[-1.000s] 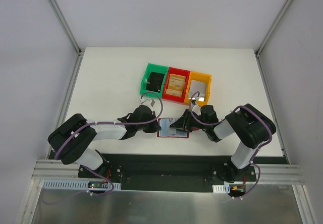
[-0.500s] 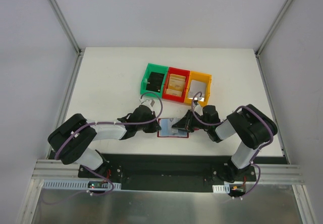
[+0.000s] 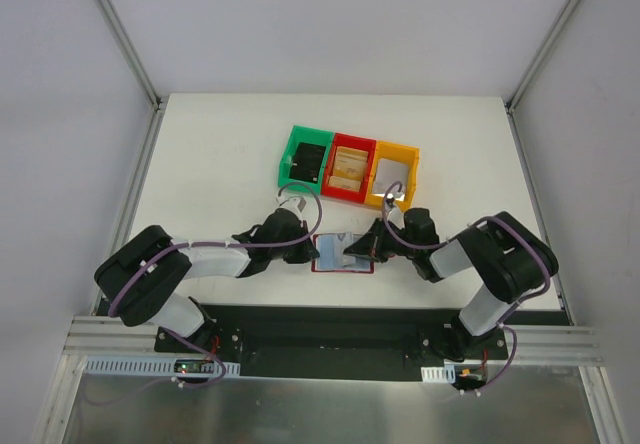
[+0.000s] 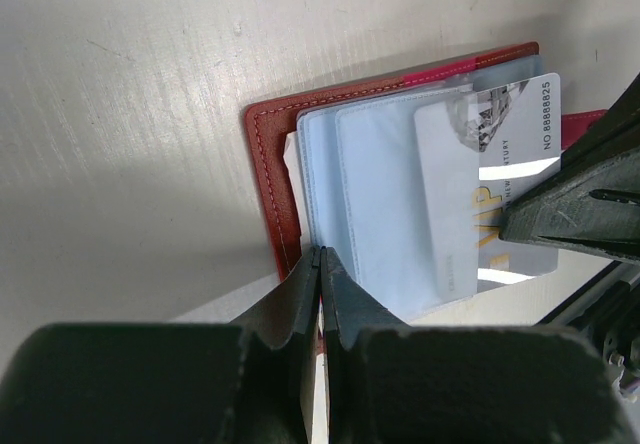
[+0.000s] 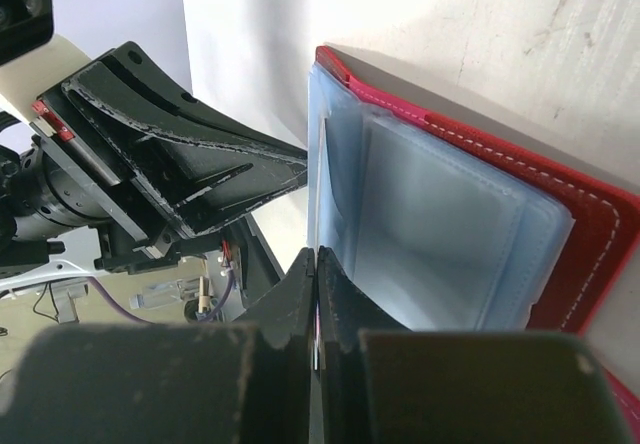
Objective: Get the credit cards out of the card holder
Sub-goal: Remove the credit card from the card holder, then place the credit card in the storage box.
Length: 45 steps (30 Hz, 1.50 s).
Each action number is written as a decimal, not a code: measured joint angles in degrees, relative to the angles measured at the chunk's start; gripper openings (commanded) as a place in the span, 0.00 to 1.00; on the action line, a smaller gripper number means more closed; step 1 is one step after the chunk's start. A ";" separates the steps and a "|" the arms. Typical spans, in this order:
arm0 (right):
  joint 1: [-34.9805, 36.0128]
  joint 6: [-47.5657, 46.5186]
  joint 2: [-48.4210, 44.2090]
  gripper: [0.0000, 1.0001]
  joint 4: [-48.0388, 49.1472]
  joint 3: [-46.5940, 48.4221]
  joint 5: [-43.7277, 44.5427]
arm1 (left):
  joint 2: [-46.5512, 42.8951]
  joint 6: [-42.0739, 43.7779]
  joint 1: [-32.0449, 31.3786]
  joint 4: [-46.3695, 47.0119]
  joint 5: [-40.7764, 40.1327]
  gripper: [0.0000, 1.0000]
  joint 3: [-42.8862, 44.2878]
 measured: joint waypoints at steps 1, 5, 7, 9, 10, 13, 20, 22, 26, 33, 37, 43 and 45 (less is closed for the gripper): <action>-0.09 -0.33 -0.39 0.01 -0.52 -0.09 0.02 | 0.00 0.00 0.00 0.09 0.00 0.00 -0.02; -0.39 -1.57 -2.08 0.01 -2.47 -0.39 0.17 | -0.07 -0.11 0.00 0.33 -0.02 0.00 -0.26; -0.61 -2.14 -2.93 0.01 -3.54 -0.44 0.22 | -0.11 -0.15 0.00 0.52 -0.04 0.00 -0.39; -0.85 -2.80 -3.82 0.01 -4.57 -0.63 0.22 | -0.17 -0.17 0.00 0.72 -0.07 0.00 -0.55; -1.01 -3.17 -4.28 0.01 -5.14 -0.72 0.24 | -0.28 -0.17 0.00 0.79 -0.07 0.00 -0.63; -1.46 -4.48 -6.38 0.01 -7.80 -1.01 0.31 | -0.76 -0.24 0.00 0.74 -0.48 0.00 -0.96; -2.38 -8.57 -13.55 0.01 -15.72 -1.14 0.50 | -3.58 -0.35 0.00 -1.73 -2.69 0.26 -1.86; -2.51 -10.51 -16.52 0.01 -19.30 -1.03 0.76 | -4.87 -0.33 0.00 -2.86 -3.26 0.39 -1.88; -2.56 -16.04 -24.15 0.01 -30.71 0.83 2.47 | -8.90 -0.48 0.00 -5.09 -3.85 0.52 -2.16; -2.58 -29.51 -38.38 0.01 -55.39 12.81 8.57 | -17.42 -0.07 0.02 -7.26 -4.46 0.57 -2.27; -2.58 -35.17 -42.10 0.04 -65.29 18.86 11.63 | -20.02 0.68 0.02 -7.89 -3.76 0.57 -2.05; -1.20 -42.86 -45.92 0.00 -74.69 21.51 15.39 | -25.73 3.82 0.02 2.93 3.21 0.55 -5.84; -0.20 -45.00 -47.30 0.00 -76.96 21.70 15.04 | -27.50 4.70 0.02 9.33 6.49 0.55 -8.70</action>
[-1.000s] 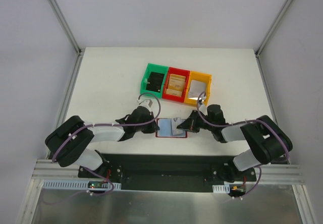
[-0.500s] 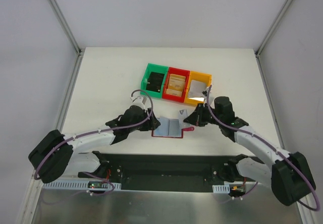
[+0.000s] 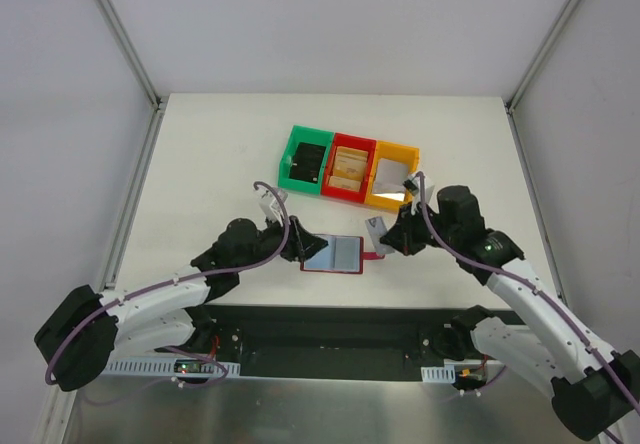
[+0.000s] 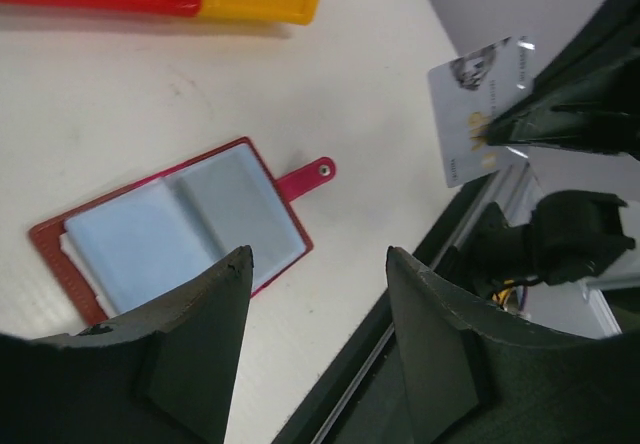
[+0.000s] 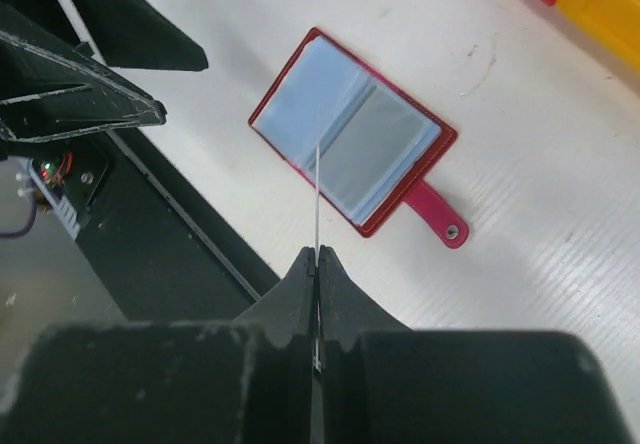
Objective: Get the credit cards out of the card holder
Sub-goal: Place the credit card in the storage box.
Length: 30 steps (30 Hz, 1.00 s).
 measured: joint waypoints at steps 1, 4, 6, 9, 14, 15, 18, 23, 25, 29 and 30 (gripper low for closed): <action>0.35 -1.05 -0.17 0.00 -1.73 0.61 -0.72 | -0.28 0.20 0.00 2.91 1.68 0.56 -1.16; 0.52 -3.28 1.53 0.00 -5.73 3.65 -5.07 | 0.17 0.20 0.00 9.22 7.26 0.57 -2.25; 0.87 -4.22 3.04 0.00 -7.04 5.49 -8.55 | 0.74 0.11 0.00 12.44 10.88 0.58 -2.16; 1.79 -6.01 3.61 0.00 -9.77 6.84 -12.33 | 1.86 -0.11 0.35 15.52 16.79 0.59 -1.38; 4.11 -9.75 4.37 0.00 -16.35 10.16 -16.06 | 4.00 -0.92 0.35 19.28 24.70 0.60 0.76; 4.66 -10.21 4.48 0.00 -17.09 10.56 -16.55 | 4.68 -1.14 0.37 19.80 25.90 0.60 1.29; 6.88 -11.06 4.55 0.00 -18.86 11.23 -18.01 | 7.52 -1.66 0.37 21.22 29.88 0.61 3.48; 9.86 -11.23 4.61 0.00 -20.04 11.56 -19.39 | 10.40 -2.25 0.37 22.34 34.07 0.60 5.20; 10.64 -11.23 4.72 0.00 -20.33 11.56 -19.61 | 11.19 -2.51 0.37 22.67 35.91 0.58 5.79; 11.58 -11.23 5.05 0.00 -20.55 11.58 -19.63 | 13.31 -3.34 0.35 23.80 39.19 0.54 7.32; 11.82 -11.23 5.20 0.00 -20.57 11.63 -19.63 | 14.14 -3.80 0.31 24.37 40.17 0.53 7.72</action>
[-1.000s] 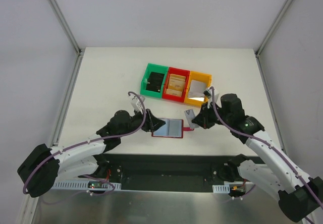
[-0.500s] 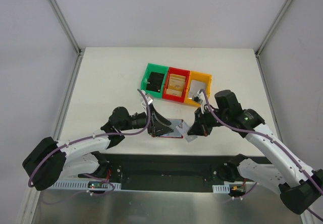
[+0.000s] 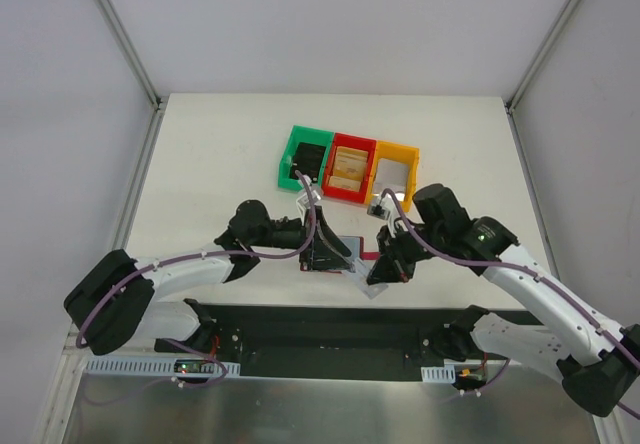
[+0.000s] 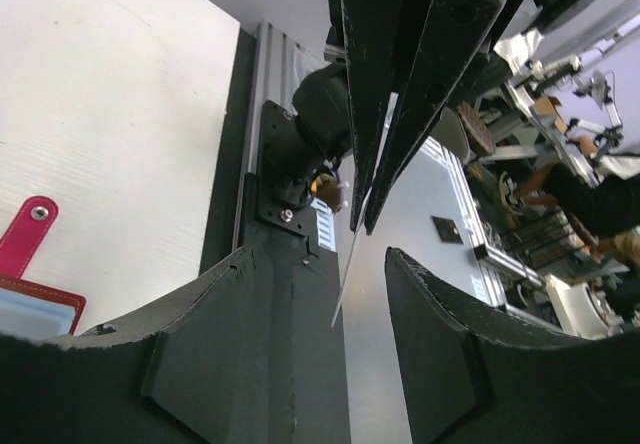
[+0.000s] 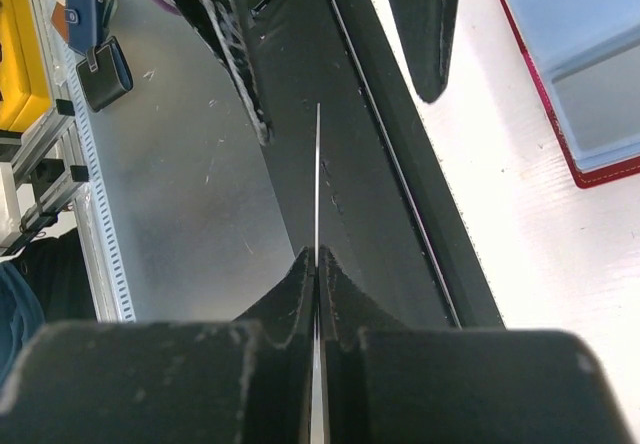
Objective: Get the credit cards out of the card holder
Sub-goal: Place the credit card in the storage box.
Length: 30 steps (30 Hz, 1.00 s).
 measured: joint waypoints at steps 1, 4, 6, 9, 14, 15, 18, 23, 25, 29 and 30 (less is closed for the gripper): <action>0.13 0.00 0.17 0.00 -0.09 0.15 0.00 | 0.57 -0.37 0.00 0.42 0.59 0.52 0.22; 0.59 -0.02 0.83 0.00 -0.15 0.87 0.00 | 2.38 -1.55 -0.15 1.62 2.73 0.46 0.79; 0.74 -0.02 1.01 0.00 -0.15 1.22 0.02 | 3.32 -2.32 -0.59 2.21 4.17 0.38 1.07; 0.87 -0.02 1.33 0.00 -0.15 1.60 0.02 | 4.04 -3.17 -1.22 3.19 5.68 0.26 1.22; 1.09 -0.02 1.62 0.00 -0.20 1.77 0.02 | 4.09 -3.91 -1.62 4.63 7.45 0.00 1.22; 1.09 -0.02 1.62 0.02 -0.17 1.77 0.02 | 4.09 -4.07 -1.62 4.72 7.58 0.00 1.25; 1.20 -0.02 1.62 0.26 -0.17 1.77 0.04 | 4.09 -4.07 -1.62 5.18 7.65 0.00 1.25; 1.20 0.42 1.51 0.38 0.02 1.79 0.68 | 4.09 -5.49 -1.62 7.17 7.08 0.00 1.16; 1.14 0.63 1.11 0.38 0.31 1.77 1.46 | 4.09 -6.10 -1.62 8.76 6.36 0.00 0.63; -0.44 2.03 -1.18 0.35 2.64 1.18 2.27 | 4.07 -7.17 -1.62 12.48 3.96 0.00 -1.75; -1.07 2.51 -1.97 0.34 3.48 0.74 2.25 | 4.07 -7.41 -1.62 13.07 3.54 0.00 -2.23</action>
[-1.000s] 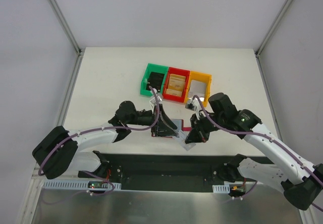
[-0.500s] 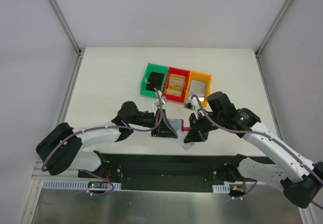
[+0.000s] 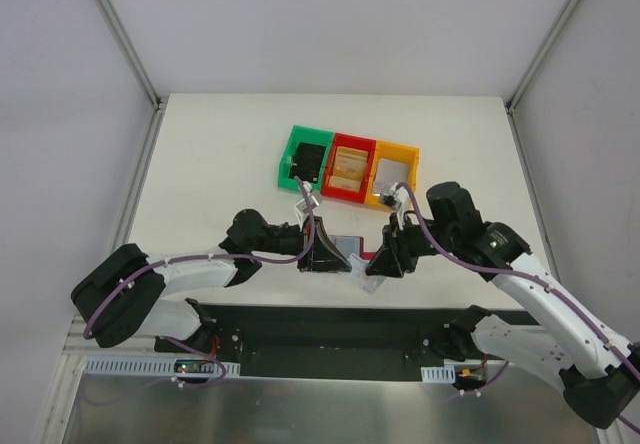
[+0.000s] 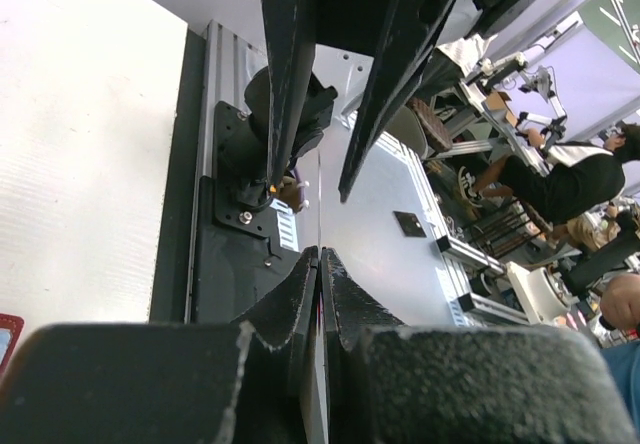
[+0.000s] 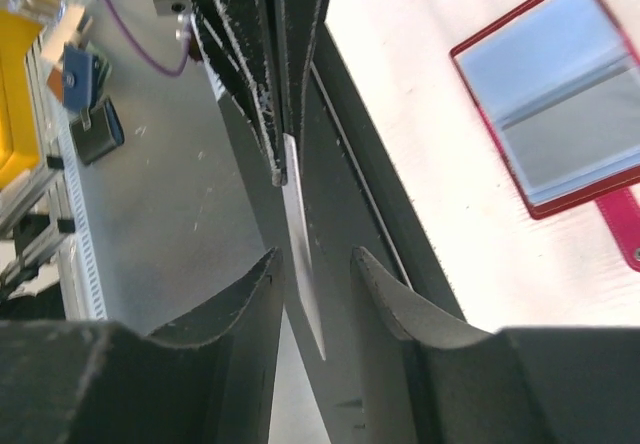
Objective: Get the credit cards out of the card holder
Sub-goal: Place the credit card in the storage box.
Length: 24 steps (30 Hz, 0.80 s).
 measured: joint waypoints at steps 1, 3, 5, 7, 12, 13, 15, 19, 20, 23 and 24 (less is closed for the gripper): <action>-0.83 0.74 -1.05 0.33 1.29 -0.76 -0.09 | 0.00 -0.17 0.00 0.66 -0.52 0.00 -0.42; -2.54 2.47 -3.04 0.31 3.65 -2.45 -0.52 | -0.02 -0.55 0.00 1.60 -1.36 0.00 -1.03; -3.78 4.09 -4.09 0.29 5.66 -3.65 -1.14 | -0.04 -0.79 0.00 2.86 -2.29 0.00 -1.60; -4.24 5.20 -4.11 0.27 7.26 -4.28 -1.97 | -0.04 -1.03 0.00 3.80 -2.69 0.00 -1.99; -4.24 6.69 -3.72 0.23 9.18 -5.35 -3.37 | -0.07 -1.22 0.00 4.63 -3.74 0.00 -2.34; -4.24 6.95 -3.72 0.23 9.29 -5.40 -3.52 | -0.09 -1.22 0.00 4.76 -4.02 0.00 -2.40; -4.28 7.17 -3.74 0.24 9.75 -5.40 -3.76 | -0.17 -1.20 0.00 4.92 -4.24 0.00 -2.51; -4.28 7.21 -3.74 0.24 9.84 -5.40 -3.96 | -0.85 -1.14 0.00 5.22 -5.20 0.00 -2.93; -4.28 7.21 -3.76 0.24 9.79 -5.40 -4.02 | -1.07 -1.11 0.02 5.31 -5.33 0.00 -2.99; -4.46 7.19 -3.85 0.23 9.73 -5.40 -4.31 | -1.60 -1.09 0.02 5.35 -5.49 0.00 -3.04; -4.55 7.17 -3.89 0.23 9.73 -5.40 -4.37 | -1.70 -1.09 0.02 5.38 -5.49 0.00 -3.04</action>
